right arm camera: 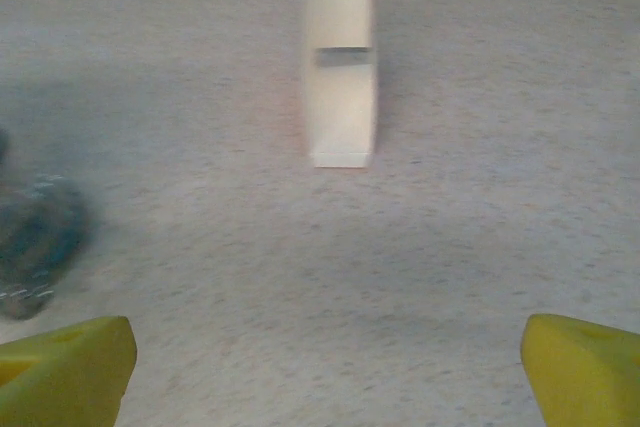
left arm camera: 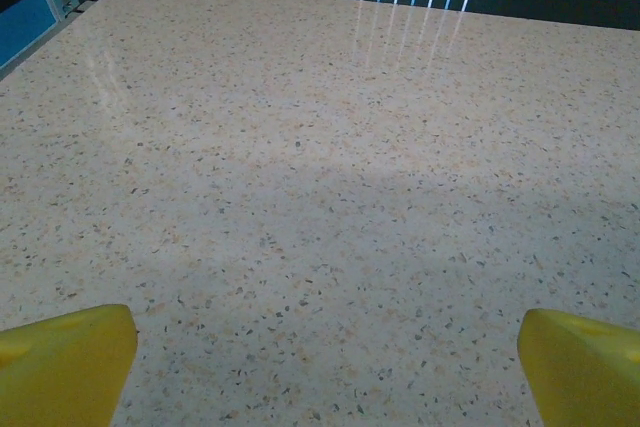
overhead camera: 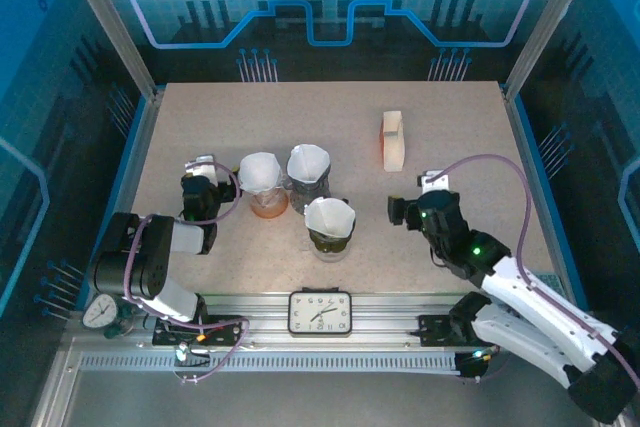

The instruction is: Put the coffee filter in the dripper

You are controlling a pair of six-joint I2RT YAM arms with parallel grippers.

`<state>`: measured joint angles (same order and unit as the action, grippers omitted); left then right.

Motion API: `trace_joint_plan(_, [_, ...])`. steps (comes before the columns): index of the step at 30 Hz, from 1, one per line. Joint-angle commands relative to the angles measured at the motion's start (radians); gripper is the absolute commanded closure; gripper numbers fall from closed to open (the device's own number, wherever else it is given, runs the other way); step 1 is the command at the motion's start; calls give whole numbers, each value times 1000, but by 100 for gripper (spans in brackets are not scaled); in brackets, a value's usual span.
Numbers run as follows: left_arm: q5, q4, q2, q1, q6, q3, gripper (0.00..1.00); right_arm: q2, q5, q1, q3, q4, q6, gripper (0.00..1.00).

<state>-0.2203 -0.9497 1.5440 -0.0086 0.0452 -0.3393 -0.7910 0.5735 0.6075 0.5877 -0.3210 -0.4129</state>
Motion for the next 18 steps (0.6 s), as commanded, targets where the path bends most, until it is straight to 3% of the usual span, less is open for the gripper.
trace_joint_plan(1, [-21, -31, 5, -7, -5, -9, 1, -30, 29, -107, -15, 115, 86, 0])
trace_joint_plan(6, [-24, -26, 5, -8, -5, -12, 1, -79, 16, -266, -71, 278, 207, 0])
trace_joint_plan(13, [-31, -15, 5, -11, -5, -18, 1, -166, -117, -449, -194, 583, 274, 0])
trace_joint_plan(18, [-36, -13, 5, -14, -7, -20, 1, -310, -178, -476, -232, 840, 325, 0])
